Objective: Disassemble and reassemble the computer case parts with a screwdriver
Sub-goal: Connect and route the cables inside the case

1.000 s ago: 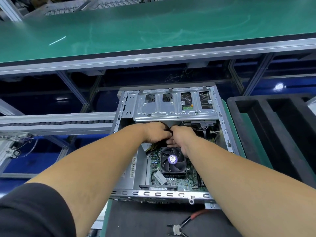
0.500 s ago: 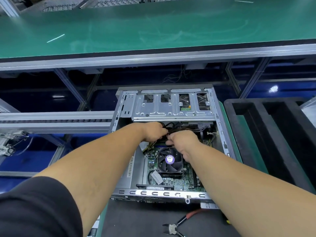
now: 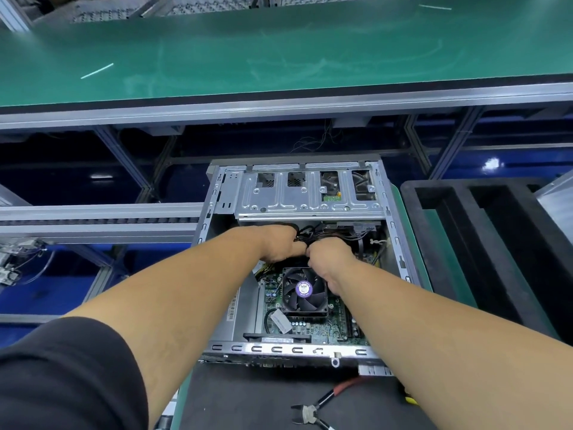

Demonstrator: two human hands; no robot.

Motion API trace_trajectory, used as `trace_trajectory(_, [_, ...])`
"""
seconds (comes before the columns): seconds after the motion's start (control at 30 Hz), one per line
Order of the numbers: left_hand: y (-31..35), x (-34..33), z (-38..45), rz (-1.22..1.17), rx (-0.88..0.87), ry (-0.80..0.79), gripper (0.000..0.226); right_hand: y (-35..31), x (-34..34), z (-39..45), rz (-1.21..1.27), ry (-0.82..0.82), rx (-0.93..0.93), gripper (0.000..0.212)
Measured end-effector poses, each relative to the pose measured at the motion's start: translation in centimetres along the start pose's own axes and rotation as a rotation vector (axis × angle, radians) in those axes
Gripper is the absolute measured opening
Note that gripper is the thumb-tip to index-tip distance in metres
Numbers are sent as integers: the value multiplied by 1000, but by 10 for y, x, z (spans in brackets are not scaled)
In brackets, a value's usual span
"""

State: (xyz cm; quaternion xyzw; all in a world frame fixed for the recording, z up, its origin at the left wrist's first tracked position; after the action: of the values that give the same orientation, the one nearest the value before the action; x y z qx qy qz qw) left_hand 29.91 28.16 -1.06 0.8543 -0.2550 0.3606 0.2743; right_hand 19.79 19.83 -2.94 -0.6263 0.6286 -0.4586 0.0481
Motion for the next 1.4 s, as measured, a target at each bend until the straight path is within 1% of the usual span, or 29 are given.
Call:
trace_trajectory(0.07, [2,0,-1,34,-22,10,38,1,0,-1,-64,15,12,29])
trace_trajectory(0.13, [3,-1,-2,61,-39,13,37,-5,-4,-4,-66,-35,61,33])
trace_trajectory(0.17, [4,-1,-2,71,-43,15,36,-10,-3,-10,-106,-33,107,35])
trace_trajectory(0.23, [4,0,-3,82,-49,20,36,-14,-1,-18,-232,-45,130,34])
trace_trajectory(0.27, [4,0,-4,86,-53,23,35,-16,1,-20,-338,-54,131,34])
trace_trajectory(0.33, [5,0,-4,94,-58,18,33,-20,3,-23,-405,-68,149,36])
trace_trajectory(0.4, [6,-2,-3,104,-66,4,31,-14,-2,-18,-399,-90,150,35])
trace_trajectory(0.5, [5,-3,-1,97,-63,-3,27,-10,-3,-19,-231,-50,151,27])
trace_trajectory(0.6, [3,-3,2,103,-67,-6,26,-12,-2,-22,-183,-38,158,24])
trace_trajectory(0.7, [3,-5,2,100,-50,-10,26,-15,0,-27,-236,-22,196,19])
trace_trajectory(0.77, [3,-3,-3,99,-9,-12,23,-17,1,-30,-292,-30,216,15])
trace_trajectory(0.83, [5,2,-16,133,45,-31,30,-20,0,-34,-420,-40,251,17])
trace_trajectory(0.87, [6,5,-24,165,60,-64,36,-21,1,-36,-464,-20,284,20])
trace_trajectory(0.93, [3,11,-46,134,119,-101,49,-22,6,-41,-460,24,329,20])
trace_trajectory(1.0, [6,20,-73,79,115,-13,48,-23,13,-46,-463,67,361,19])
trace_trajectory(1.03, [10,25,-89,28,100,88,45,-22,15,-47,-465,65,374,17])
trace_trajectory(1.07, [13,30,-105,-48,75,229,41,-22,17,-49,-461,56,384,15])
trace_trajectory(1.13, [19,34,-148,-328,30,549,33,-18,21,-52,-422,40,379,24])
trace_trajectory(1.17, [19,32,-168,-491,21,683,29,-16,23,-52,-401,29,374,28])
trace_trajectory(1.2, [19,27,-183,-626,21,781,25,-15,24,-52,-399,20,377,29])
trace_trajectory(1.27, [19,12,-200,-767,28,895,22,-16,26,-54,-414,-1,408,25])
trace_trajectory(1.33, [20,-2,-205,-843,48,946,19,-20,26,-56,-426,-22,442,23])
trace_trajectory(1.4, [20,-15,-209,-908,70,983,17,-21,28,-56,-371,-20,441,24])
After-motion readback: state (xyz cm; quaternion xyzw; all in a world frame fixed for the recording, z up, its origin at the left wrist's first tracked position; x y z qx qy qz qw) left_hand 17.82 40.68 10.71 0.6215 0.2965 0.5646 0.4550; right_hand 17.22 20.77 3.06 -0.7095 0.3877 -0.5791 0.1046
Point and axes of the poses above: each hand's wrist, its own z-axis towards the middle knuckle, its own x-axis out of the back of the hand, y = z × x, the point moved 8 cm from there along z, towards the middle knuckle, and after that the axes turned 4 degrees about -z, right-handed, at the moved point
